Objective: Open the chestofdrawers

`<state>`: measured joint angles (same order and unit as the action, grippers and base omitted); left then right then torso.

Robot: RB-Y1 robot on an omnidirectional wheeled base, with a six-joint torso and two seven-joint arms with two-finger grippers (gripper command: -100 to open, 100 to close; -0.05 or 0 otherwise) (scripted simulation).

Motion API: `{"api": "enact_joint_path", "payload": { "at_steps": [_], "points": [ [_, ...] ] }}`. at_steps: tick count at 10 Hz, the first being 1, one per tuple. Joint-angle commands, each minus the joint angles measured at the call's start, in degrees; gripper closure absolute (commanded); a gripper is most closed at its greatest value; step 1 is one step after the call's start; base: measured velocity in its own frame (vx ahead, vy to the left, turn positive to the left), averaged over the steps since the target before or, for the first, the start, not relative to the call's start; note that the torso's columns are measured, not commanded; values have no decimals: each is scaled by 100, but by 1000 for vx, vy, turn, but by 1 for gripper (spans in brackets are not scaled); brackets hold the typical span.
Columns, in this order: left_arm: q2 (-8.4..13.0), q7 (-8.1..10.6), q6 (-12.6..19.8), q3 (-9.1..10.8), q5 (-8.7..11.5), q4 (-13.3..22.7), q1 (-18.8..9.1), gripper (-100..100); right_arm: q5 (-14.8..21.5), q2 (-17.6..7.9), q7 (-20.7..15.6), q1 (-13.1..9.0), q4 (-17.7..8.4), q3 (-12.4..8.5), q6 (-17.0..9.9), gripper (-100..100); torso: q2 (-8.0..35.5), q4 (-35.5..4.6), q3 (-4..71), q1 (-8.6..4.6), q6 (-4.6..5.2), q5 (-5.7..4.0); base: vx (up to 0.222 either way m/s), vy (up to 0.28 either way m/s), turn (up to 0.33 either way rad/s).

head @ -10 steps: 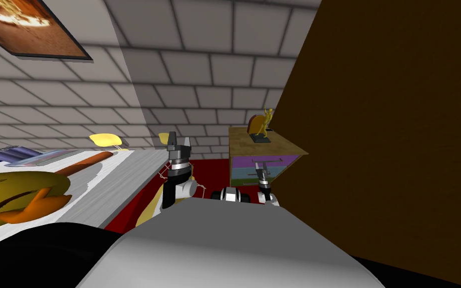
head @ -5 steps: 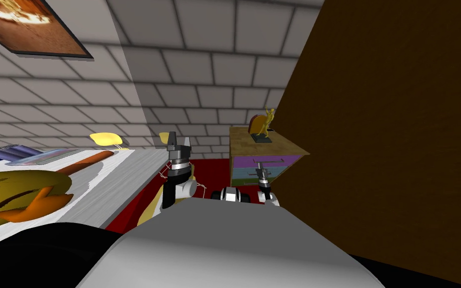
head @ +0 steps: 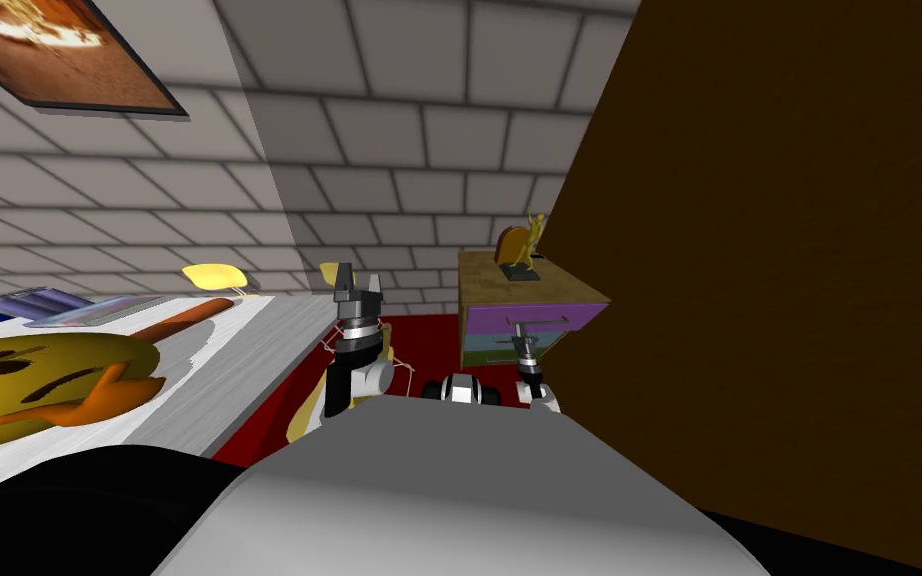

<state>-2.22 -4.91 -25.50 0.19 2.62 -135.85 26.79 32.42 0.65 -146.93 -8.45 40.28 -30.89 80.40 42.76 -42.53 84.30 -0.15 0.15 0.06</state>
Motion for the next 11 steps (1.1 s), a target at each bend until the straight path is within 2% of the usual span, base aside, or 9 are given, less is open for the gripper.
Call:
{"api": "enact_joint_path", "payload": {
  "at_steps": [1, 2, 6, 8, 11],
  "points": [
    [0, 0, 0, 0, 0, 0, 0, 0, -35, -165, 176, -175, 65, 7, -215, 100, 1, -11, 1, -3, 8, 7, -238, 44, -58],
    [0, 0, 0, 0, 0, 0, 0, 0, -8, -106, 111, -113, -22, 22, -162, 100, -1, -17, 3, 11, 8, 13, -108, 24, -23],
    [0, 0, 0, 0, 0, 0, 0, 0, -20, -194, 242, -169, 76, 47, -185, 100, 1, -17, 1, 12, 2, 12, -172, -10, -38],
    [0, 0, 0, 0, 0, 0, 1, 0, 7, -188, 264, -117, 26, 72, -203, 100, -29, -15, 18, 24, -6, 15, -112, -7, -20],
    [0, 0, 0, 0, 0, 0, 0, 0, 2, -222, 319, -143, 93, 87, -162, 100, 1, -15, 1, 20, -4, 12, -211, -26, -41]
  ]
}}
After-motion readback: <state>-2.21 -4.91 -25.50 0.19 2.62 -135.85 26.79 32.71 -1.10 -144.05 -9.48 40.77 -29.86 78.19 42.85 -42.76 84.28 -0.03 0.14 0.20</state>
